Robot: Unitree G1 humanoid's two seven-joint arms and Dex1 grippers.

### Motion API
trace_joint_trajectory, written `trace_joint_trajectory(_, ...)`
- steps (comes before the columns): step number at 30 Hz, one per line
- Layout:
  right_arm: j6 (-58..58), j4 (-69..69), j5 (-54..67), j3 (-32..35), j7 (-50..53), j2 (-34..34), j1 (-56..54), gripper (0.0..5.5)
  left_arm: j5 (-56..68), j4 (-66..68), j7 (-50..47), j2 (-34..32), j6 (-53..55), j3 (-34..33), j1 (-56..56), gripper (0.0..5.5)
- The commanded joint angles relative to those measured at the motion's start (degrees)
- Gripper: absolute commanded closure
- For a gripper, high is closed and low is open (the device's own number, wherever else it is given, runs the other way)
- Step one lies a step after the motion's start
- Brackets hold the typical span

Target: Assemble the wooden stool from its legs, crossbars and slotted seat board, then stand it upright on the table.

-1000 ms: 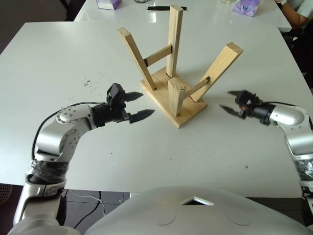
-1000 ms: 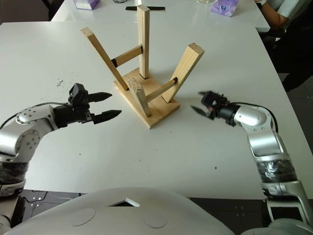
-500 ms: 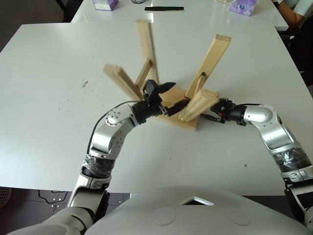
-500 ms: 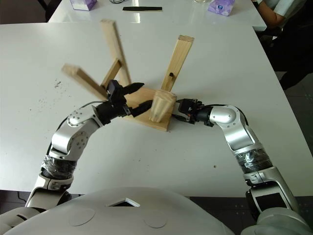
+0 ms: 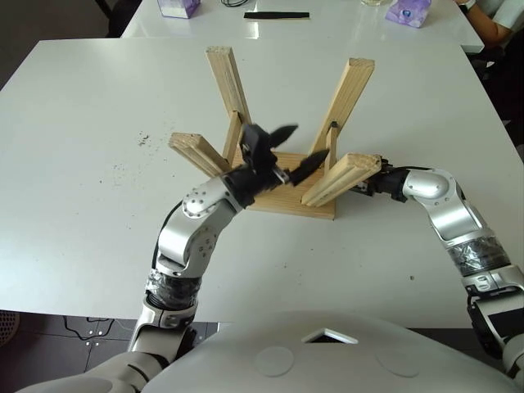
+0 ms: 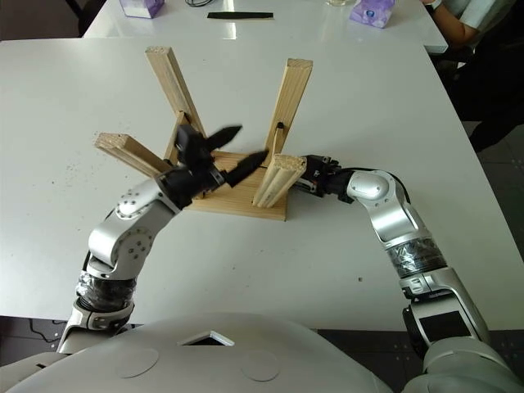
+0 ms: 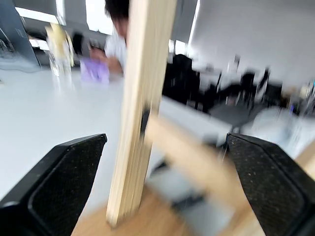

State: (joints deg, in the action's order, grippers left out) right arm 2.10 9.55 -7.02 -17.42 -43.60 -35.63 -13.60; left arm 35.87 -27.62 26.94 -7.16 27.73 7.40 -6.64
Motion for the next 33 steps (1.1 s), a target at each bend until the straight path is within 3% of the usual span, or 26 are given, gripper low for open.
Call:
trace_joint_trajectory(1, 1.15, 1.72, -1.38, -0.06, 0.69, 0.06, 2.45, 2.62, 9.88, -6.85, -8.59, 3.99, 3.23, -5.69, -6.82, 0.98)
trace_joint_trajectory(5, 1.16, 1.36, -0.87, 0.94, 1.48, -0.42, 3.52, 2.62, 22.70, -13.30, -18.77, 1.03, 6.29, -13.08, -16.53, 0.98)
trace_joint_trajectory(7, 0.92, 0.61, -0.80, 1.49, 0.94, -1.59, 4.99, 2.62, 33.90, -16.29, -22.58, -6.66, 5.95, -20.16, -22.98, 0.98)
trace_joint_trajectory(10, 1.27, -0.91, -0.56, 2.69, 1.11, -2.87, 8.34, 2.62, 45.95, -11.47, -22.58, -24.38, 5.95, -32.75, -34.93, 0.98)
trace_joint_trajectory(12, 2.24, -3.12, 0.31, 3.80, 0.64, -3.89, 11.21, 2.62, 39.53, -3.43, -15.39, -35.07, 6.71, -38.64, -34.50, 0.98)
trace_joint_trajectory(14, 2.92, -5.43, 1.17, 5.33, 0.30, -4.97, 14.38, 2.62, 24.46, 3.67, -3.95, -41.29, 2.52, -39.31, -22.09, 0.98)
trace_joint_trajectory(18, 3.85, -9.02, 2.37, 7.16, -0.29, -7.13, 18.42, 2.62, -2.94, 14.81, 9.23, -43.48, -15.71, -29.66, 6.22, 0.98)
trace_joint_trajectory(21, 4.46, -11.44, 2.81, 7.30, -2.02, -8.32, 19.52, 2.62, -18.78, 23.28, 7.70, -42.15, -28.40, -19.94, 15.44, 0.98)
trace_joint_trajectory(26, 5.63, -14.38, 2.67, 5.51, -4.22, -8.84, 19.46, 2.62, -33.09, 36.10, 7.60, -38.79, -44.22, -9.06, 18.82, 0.98)
trace_joint_trajectory(33, 7.09, -15.56, 1.84, 3.15, -4.90, -8.54, 19.35, 2.62, -38.00, 48.12, 5.56, -30.00, -57.83, -2.62, 16.64, 0.98)
